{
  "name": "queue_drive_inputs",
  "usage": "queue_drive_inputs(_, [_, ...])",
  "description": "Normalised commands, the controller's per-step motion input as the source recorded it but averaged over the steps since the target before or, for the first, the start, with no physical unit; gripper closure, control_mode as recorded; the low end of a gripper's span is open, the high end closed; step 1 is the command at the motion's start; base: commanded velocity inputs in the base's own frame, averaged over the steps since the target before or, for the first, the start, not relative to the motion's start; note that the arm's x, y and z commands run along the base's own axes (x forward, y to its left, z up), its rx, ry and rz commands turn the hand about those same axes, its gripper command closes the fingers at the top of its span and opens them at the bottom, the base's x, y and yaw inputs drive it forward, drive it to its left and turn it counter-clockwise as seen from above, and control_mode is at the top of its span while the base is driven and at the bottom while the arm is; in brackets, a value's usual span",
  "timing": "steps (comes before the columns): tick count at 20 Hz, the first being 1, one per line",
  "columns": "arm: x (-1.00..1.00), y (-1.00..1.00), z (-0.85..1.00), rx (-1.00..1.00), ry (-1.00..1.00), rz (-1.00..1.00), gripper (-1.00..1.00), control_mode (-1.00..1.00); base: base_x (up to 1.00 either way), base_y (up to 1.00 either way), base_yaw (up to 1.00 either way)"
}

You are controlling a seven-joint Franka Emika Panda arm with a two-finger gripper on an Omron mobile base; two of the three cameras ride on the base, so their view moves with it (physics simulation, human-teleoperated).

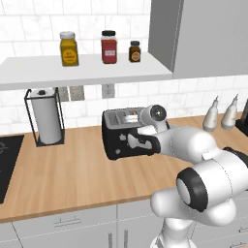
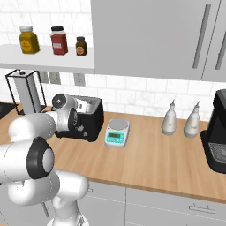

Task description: Start the toaster. Once the lever pops up, take the bread to the plate on the dining counter.

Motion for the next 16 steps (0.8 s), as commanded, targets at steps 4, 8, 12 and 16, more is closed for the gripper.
queue_drive_inputs(4, [0.0, 0.0, 0.0, 0.0, 0.0, 0.0, -1.0, -1.0, 0.0, 0.0, 0.0])
queue_drive_inputs(8, [0.0, 0.0, 0.0, 0.0, 0.0, 0.0, -1.0, -1.0, 0.0, 0.0, 0.0])
queue_drive_inputs(12, [0.0, 0.0, 0.0, 0.0, 0.0, 0.0, -1.0, -1.0, 0.0, 0.0, 0.0])
queue_drive_inputs(16, [0.0, 0.0, 0.0, 0.0, 0.0, 0.0, -1.0, -1.0, 0.0, 0.0, 0.0])
